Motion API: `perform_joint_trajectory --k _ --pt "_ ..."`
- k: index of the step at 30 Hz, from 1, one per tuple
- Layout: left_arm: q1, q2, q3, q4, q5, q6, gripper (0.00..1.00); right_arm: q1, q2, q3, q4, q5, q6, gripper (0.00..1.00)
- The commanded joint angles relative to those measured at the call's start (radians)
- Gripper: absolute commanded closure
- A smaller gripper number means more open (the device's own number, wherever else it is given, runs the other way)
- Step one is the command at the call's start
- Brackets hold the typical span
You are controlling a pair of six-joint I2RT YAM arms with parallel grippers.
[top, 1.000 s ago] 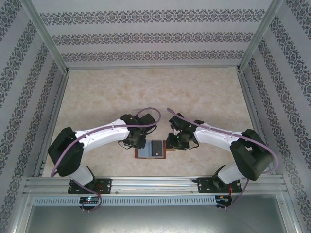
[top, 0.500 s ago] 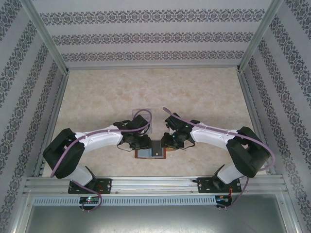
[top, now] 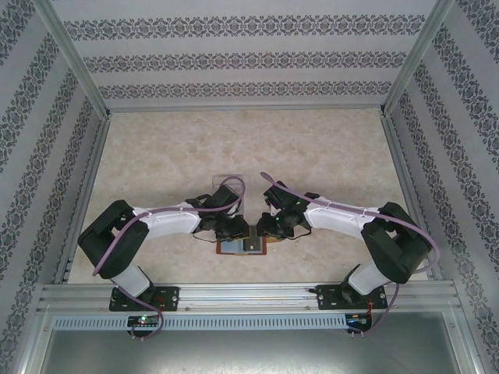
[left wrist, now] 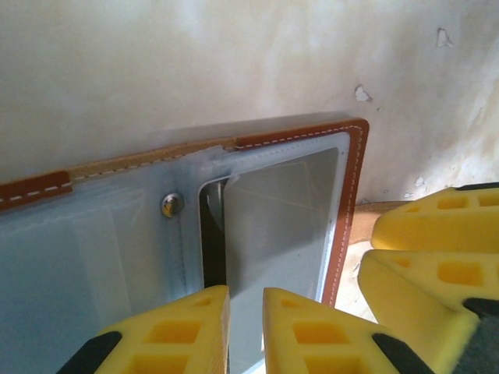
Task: Take the credit cards out of the card holder
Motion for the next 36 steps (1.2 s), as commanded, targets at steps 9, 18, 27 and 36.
perform_joint_trajectory --k 9,18,27,36 --pt "0.018 0.037 0.007 -0.007 0.015 0.015 0.84 0.037 0.059 0.048 0.042 -0.026 0.022 0.68" --pt "0.019 0.031 0.016 -0.051 0.001 0.034 0.84 0.043 0.111 0.045 0.024 0.001 0.009 0.69" --pt "0.018 0.003 0.035 -0.159 -0.042 0.079 0.84 0.043 0.114 0.035 0.004 0.022 -0.001 0.67" --pt "0.022 -0.043 0.044 -0.185 -0.068 0.084 0.77 0.043 0.112 0.036 -0.002 0.019 -0.005 0.67"
